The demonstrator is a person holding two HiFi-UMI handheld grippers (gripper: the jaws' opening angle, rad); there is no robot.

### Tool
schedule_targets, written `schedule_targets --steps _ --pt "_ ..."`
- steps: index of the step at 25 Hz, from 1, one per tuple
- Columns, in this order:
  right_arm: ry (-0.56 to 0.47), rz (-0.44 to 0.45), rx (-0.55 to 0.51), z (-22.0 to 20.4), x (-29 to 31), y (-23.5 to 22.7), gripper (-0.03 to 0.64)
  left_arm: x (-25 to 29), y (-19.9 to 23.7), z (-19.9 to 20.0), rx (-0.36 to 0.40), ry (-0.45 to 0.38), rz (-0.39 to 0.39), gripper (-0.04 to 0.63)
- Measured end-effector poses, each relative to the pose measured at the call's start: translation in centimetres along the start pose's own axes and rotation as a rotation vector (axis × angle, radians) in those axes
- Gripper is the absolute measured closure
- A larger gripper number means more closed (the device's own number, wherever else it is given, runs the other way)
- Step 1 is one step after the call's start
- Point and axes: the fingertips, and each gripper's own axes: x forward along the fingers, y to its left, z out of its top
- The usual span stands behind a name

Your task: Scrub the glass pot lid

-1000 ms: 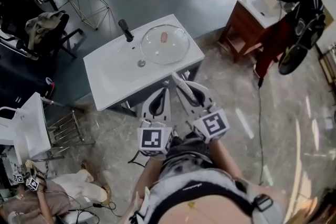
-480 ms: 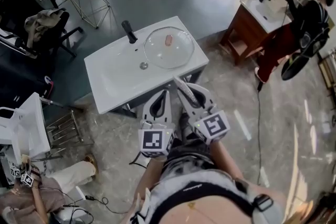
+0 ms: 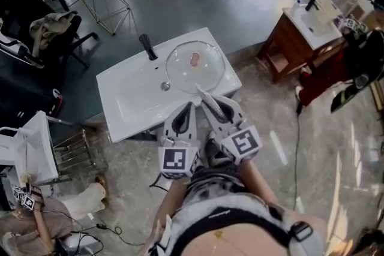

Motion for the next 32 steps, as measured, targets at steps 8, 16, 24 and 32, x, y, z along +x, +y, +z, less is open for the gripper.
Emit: schedule_targets --steps 8,16,24,32 --pt "-0.009 0.026 0.007 0.4 3.3 -5.3 0.532 5.8 1.0 0.1 0.017 0.013 0.021 0.597" --pt "-0.001 0.063 0.017 0.9 5.2 -10.1 0.532 10.7 0.9 0.6 0.022 0.023 0.057 0.597" --pt "0.016 0.135 0.007 0.6 6.3 -12.7 0.532 13.7 0.2 0.4 0.009 0.023 0.114 0.597" --pt "0.032 0.170 0.001 -0.3 7.3 -13.2 0.532 13.9 1.4 -0.3 0.002 0.028 0.178 0.597"
